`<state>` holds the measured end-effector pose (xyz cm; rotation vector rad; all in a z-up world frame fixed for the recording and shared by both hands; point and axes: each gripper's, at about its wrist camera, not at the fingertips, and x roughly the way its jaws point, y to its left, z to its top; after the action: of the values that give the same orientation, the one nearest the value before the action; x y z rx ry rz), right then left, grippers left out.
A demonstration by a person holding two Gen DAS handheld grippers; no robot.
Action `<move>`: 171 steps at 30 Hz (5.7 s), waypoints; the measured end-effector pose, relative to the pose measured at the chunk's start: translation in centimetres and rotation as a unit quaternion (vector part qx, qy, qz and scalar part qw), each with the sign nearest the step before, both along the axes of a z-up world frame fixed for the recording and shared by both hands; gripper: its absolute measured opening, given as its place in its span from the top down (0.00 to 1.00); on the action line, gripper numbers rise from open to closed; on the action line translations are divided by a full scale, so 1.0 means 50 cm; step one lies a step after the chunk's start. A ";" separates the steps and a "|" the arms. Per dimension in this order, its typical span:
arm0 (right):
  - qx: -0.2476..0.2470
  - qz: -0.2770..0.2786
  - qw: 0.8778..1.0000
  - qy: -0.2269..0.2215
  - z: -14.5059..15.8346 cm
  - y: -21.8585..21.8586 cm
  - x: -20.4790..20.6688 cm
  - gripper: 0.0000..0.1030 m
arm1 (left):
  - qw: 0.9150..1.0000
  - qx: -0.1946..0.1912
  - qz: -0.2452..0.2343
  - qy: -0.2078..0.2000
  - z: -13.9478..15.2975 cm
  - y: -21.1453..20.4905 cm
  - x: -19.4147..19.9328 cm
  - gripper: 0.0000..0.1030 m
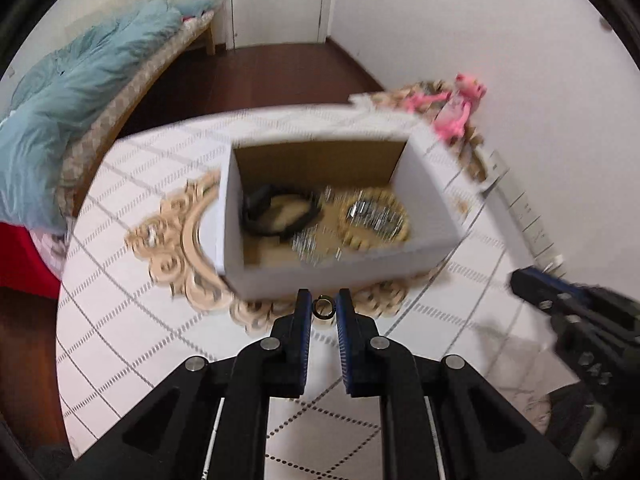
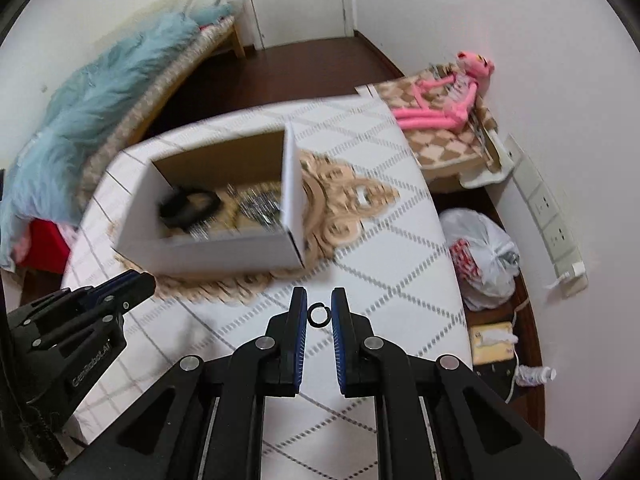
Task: Organize jewelry
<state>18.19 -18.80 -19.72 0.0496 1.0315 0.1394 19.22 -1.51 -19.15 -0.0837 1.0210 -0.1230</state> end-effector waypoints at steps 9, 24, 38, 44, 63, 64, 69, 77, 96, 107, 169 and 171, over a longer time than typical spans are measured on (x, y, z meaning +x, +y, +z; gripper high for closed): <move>0.064 0.043 0.997 0.012 0.054 0.050 0.159 0.88 | 0.999 -0.038 -0.010 0.033 0.026 0.046 0.137 0.90; 0.031 0.065 0.994 0.085 0.013 0.085 0.332 0.51 | 0.995 0.016 0.063 0.078 0.013 0.098 0.226 0.32; -0.071 0.019 0.995 0.071 -0.005 0.059 0.247 0.01 | 0.988 0.097 0.104 0.052 0.008 0.121 0.157 0.00; -0.089 0.022 0.993 0.070 -0.005 0.067 0.198 0.01 | 0.988 0.097 0.110 0.055 0.013 0.117 0.116 0.00; -0.076 0.002 0.995 -0.057 0.270 0.053 -0.054 0.01 | 0.991 0.055 0.106 -0.061 0.282 0.087 -0.114 0.00; -0.072 0.002 0.995 -0.067 0.293 0.050 -0.074 0.01 | 0.990 0.056 0.106 -0.070 0.300 0.085 -0.130 0.00; -0.062 -0.002 0.992 -0.106 0.380 0.041 -0.150 0.01 | 0.987 0.054 0.114 -0.100 0.372 0.085 -0.201 0.00; -0.052 0.004 0.988 -0.148 0.474 0.036 -0.247 0.01 | 0.984 0.052 0.121 -0.123 0.445 0.081 -0.279 0.00; -0.048 -0.004 0.988 -0.148 0.501 0.012 -0.277 0.00 | 0.984 0.068 0.123 -0.112 0.435 0.061 -0.281 0.00; -0.057 -0.004 0.992 -0.108 0.439 0.023 -0.169 0.00 | 0.987 0.073 0.125 -0.067 0.392 0.064 -0.185 0.00; -0.076 0.005 0.997 -0.025 0.333 0.040 -0.032 0.00 | 0.989 0.082 0.126 -0.007 0.299 0.085 -0.093 0.00; -0.077 0.005 0.997 -0.025 0.333 0.039 -0.031 0.00 | 0.988 0.083 0.126 -0.006 0.299 0.082 -0.092 0.00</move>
<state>16.63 -16.84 -3.04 -0.0991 0.9893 0.0701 14.61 2.61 -4.19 -0.0591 0.9966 0.1922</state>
